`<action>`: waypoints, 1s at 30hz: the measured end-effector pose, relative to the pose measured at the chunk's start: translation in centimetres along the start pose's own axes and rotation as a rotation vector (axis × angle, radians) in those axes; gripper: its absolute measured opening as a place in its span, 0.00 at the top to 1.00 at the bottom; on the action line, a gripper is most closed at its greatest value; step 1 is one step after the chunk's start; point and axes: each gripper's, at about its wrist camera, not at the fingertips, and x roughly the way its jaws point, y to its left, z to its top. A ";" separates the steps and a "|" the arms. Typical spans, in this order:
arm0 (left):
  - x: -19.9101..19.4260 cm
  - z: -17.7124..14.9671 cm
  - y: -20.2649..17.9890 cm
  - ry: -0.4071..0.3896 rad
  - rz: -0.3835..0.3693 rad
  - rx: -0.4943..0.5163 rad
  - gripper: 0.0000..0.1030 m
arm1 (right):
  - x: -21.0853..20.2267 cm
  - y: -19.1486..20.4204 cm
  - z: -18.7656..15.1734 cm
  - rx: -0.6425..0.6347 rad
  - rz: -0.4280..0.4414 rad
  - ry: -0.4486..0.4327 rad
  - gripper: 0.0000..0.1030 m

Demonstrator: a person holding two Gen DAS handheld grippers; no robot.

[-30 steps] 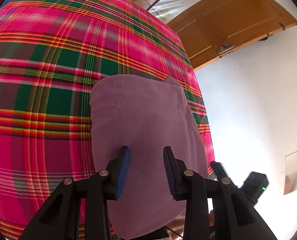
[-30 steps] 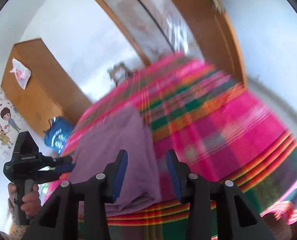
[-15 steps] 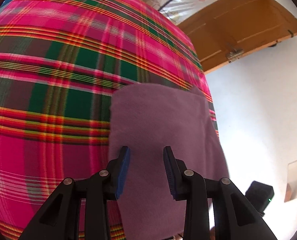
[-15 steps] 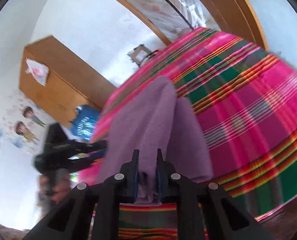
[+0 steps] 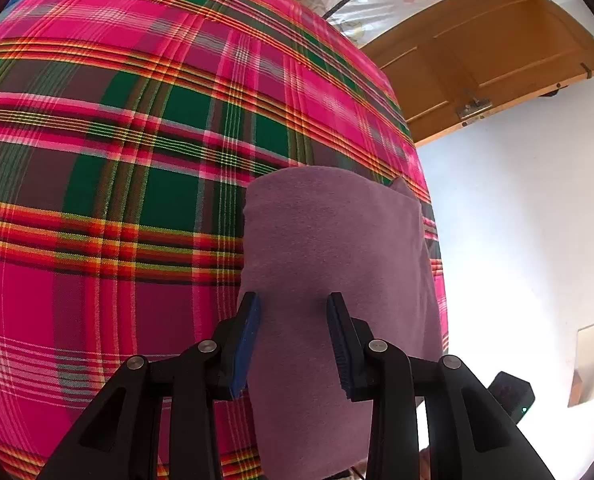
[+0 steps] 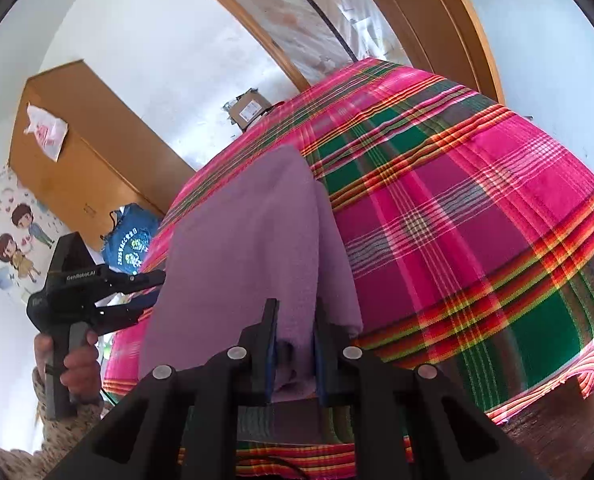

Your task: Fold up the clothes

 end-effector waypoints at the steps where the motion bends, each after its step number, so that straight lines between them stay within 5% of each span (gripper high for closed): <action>1: -0.1 -0.1 0.0 -0.003 0.006 0.005 0.65 | 0.4 -0.3 -0.1 0.014 -0.006 0.011 0.85; 7: -0.7 -1.1 0.5 0.000 0.034 0.012 0.65 | 0.9 -0.4 0.2 -0.002 -0.023 0.024 0.84; 15: -2.1 -3.1 -0.3 -0.032 0.017 0.068 0.65 | -0.4 2.8 1.2 -0.163 -0.190 -0.096 0.79; 20: -1.6 -4.5 -1.3 0.013 0.046 0.094 0.51 | 0.2 5.3 1.3 -0.298 -0.220 -0.132 0.75; 27: -1.5 -5.8 -1.5 0.008 0.083 0.109 0.47 | 2.5 4.2 0.4 -0.338 -0.290 -0.056 0.73; 30: -1.6 -6.5 -1.7 0.004 0.103 0.124 0.47 | 2.4 3.5 0.3 -0.320 -0.292 -0.059 0.64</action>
